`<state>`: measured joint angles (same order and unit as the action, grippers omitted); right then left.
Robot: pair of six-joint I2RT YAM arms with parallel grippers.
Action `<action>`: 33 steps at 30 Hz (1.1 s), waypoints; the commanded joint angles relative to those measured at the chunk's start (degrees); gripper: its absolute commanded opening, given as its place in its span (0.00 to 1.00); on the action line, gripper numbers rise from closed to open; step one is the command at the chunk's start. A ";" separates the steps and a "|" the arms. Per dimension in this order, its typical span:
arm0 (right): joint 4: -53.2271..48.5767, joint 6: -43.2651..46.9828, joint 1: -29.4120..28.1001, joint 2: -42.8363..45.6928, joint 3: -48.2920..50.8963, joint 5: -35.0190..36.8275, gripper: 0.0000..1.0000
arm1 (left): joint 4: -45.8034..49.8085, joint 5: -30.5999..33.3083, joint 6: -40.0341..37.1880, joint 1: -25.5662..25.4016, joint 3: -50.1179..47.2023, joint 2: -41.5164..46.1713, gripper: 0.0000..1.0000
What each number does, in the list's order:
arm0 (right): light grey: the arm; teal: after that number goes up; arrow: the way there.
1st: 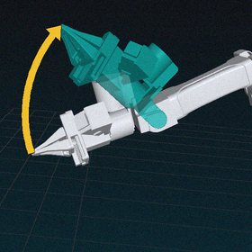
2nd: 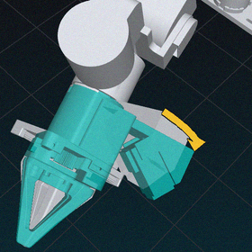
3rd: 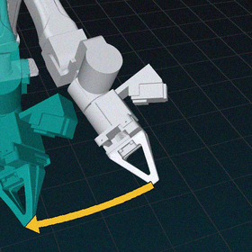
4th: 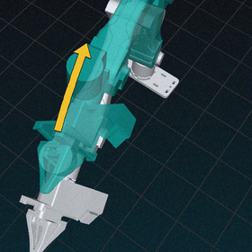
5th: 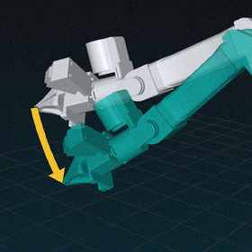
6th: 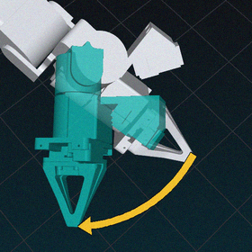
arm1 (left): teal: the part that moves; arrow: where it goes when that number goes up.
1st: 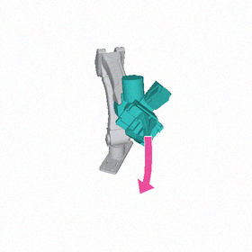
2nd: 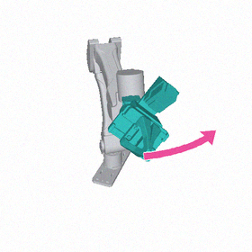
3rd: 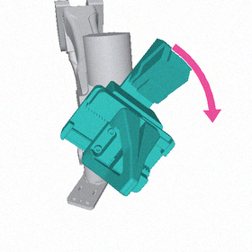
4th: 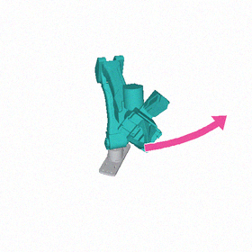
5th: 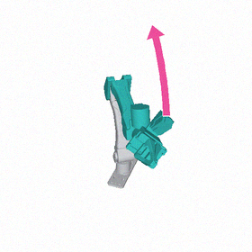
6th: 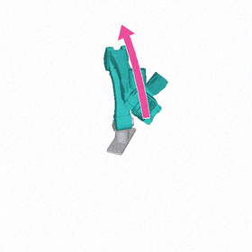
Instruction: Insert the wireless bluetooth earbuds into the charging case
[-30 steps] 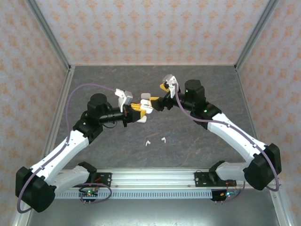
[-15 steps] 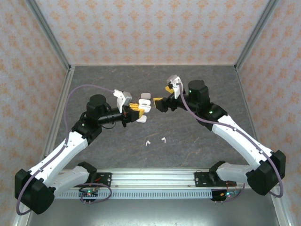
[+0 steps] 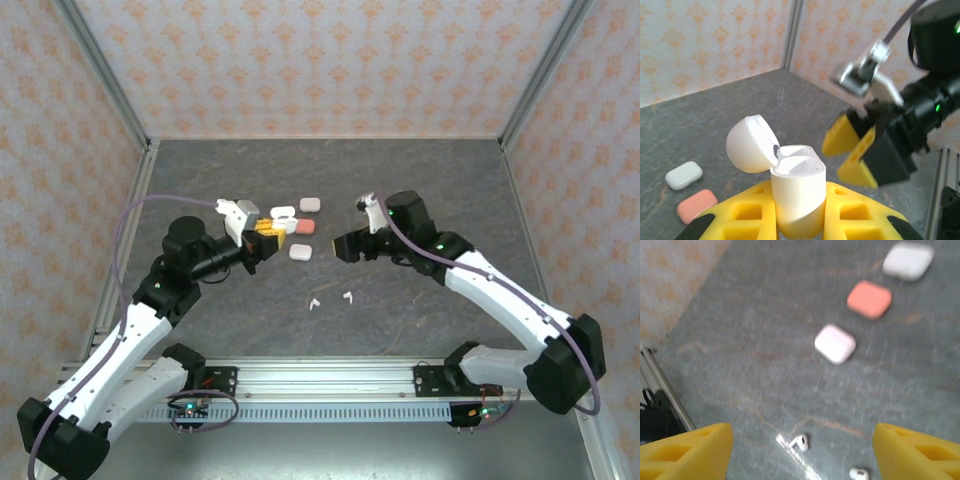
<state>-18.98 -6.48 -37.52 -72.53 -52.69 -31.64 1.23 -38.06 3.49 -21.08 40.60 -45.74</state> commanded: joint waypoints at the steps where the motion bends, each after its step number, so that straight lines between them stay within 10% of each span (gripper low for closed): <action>1: -0.45 -4.28 -2.64 -4.20 0.35 0.44 0.70 | -1.66 0.87 1.49 0.91 -0.71 0.82 0.00; 33: -5.27 -2.38 -11.35 -32.57 -9.67 -4.23 0.45 | -3.26 0.36 2.75 1.22 -1.09 -0.14 0.00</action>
<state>-22.96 -9.21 -48.27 -103.98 -61.36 -34.57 0.62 -38.04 6.00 -20.45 39.94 -46.02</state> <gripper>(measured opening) 0.450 0.181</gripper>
